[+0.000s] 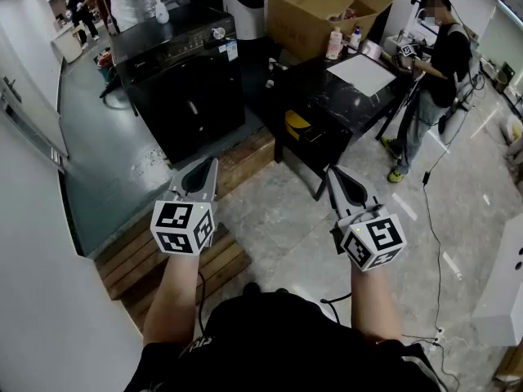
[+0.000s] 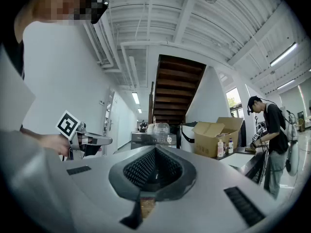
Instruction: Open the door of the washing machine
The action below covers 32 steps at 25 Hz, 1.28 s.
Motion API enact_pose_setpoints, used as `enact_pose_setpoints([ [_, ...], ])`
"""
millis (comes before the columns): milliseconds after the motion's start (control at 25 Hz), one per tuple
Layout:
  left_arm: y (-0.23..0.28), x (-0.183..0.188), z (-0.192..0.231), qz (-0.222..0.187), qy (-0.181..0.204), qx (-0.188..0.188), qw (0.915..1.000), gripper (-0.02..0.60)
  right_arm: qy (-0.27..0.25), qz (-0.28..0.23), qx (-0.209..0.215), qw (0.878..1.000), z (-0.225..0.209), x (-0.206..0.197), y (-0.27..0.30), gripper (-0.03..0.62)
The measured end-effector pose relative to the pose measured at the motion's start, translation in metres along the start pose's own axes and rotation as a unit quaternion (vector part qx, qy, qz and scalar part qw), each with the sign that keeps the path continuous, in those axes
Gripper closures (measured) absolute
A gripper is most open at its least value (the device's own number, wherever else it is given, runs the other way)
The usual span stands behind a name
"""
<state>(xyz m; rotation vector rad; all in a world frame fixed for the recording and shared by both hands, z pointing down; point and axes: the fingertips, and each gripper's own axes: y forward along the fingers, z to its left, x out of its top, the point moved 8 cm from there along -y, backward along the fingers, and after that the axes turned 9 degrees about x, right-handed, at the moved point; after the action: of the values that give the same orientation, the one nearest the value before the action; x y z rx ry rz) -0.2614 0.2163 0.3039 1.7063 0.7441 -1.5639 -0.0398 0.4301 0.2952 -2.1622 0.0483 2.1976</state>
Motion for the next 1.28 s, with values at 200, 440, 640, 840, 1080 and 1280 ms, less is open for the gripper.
enact_pose_setpoints([
  [200, 0.000, -0.002, -0.007, 0.004, -0.004, -0.002, 1.0000, 0.569, -0.009, -0.003, 0.001, 1.000, 0.001, 0.001, -0.002, 0.602],
  [440, 0.001, -0.003, -0.021, 0.012, -0.005, -0.008, 0.9999, 0.569, -0.026, -0.020, -0.038, 0.999, -0.003, 0.003, -0.025, 0.602],
  [640, -0.002, 0.000, -0.040, -0.004, -0.011, 0.000, 0.9999, 0.571, 0.012, -0.024, -0.042, 0.999, -0.018, 0.000, -0.043, 0.600],
  [840, -0.006, -0.006, -0.064, -0.002, -0.013, -0.004, 0.9999, 0.571, 0.041, -0.034, -0.030, 0.998, -0.026, -0.004, -0.065, 0.599],
  [1080, -0.001, -0.014, -0.078, 0.009, -0.018, -0.010, 0.9998, 0.571, 0.057, -0.035, -0.030, 0.997, -0.035, -0.011, -0.076, 0.597],
  [1280, 0.015, -0.015, -0.091, 0.010, -0.015, -0.021, 0.9996, 0.571, 0.065, -0.022, -0.032, 0.997, -0.049, -0.020, -0.077, 0.597],
])
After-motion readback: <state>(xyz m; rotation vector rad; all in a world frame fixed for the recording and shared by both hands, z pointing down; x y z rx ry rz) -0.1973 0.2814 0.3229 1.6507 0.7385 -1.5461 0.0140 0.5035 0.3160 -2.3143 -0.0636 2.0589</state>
